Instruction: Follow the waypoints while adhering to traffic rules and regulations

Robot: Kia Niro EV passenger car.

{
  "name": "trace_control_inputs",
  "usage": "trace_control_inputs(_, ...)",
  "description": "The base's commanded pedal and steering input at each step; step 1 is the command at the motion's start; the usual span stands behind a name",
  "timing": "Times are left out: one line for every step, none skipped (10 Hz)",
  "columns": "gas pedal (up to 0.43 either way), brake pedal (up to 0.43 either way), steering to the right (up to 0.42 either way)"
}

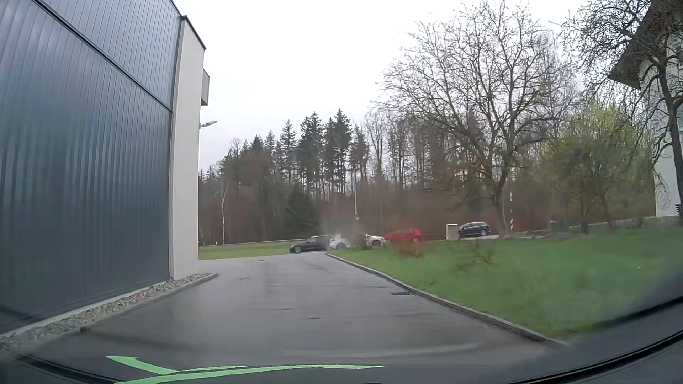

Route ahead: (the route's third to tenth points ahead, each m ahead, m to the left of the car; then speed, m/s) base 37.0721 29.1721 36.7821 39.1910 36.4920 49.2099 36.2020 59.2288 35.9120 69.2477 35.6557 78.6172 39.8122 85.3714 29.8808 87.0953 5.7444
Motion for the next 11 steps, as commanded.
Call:
trace_control_inputs(0.150, 0.000, -0.103)
trace_control_inputs(0.138, 0.000, -0.090)
trace_control_inputs(0.130, 0.000, -0.076)
trace_control_inputs(0.110, 0.000, -0.065)
trace_control_inputs(0.087, 0.000, -0.061)
trace_control_inputs(0.079, 0.000, -0.056)
trace_control_inputs(0.047, 0.000, -0.050)
trace_control_inputs(0.028, 0.000, -0.046)
trace_control_inputs(0.000, 0.000, -0.042)
trace_control_inputs(0.000, 0.000, -0.041)
trace_control_inputs(0.000, 0.000, -0.040)
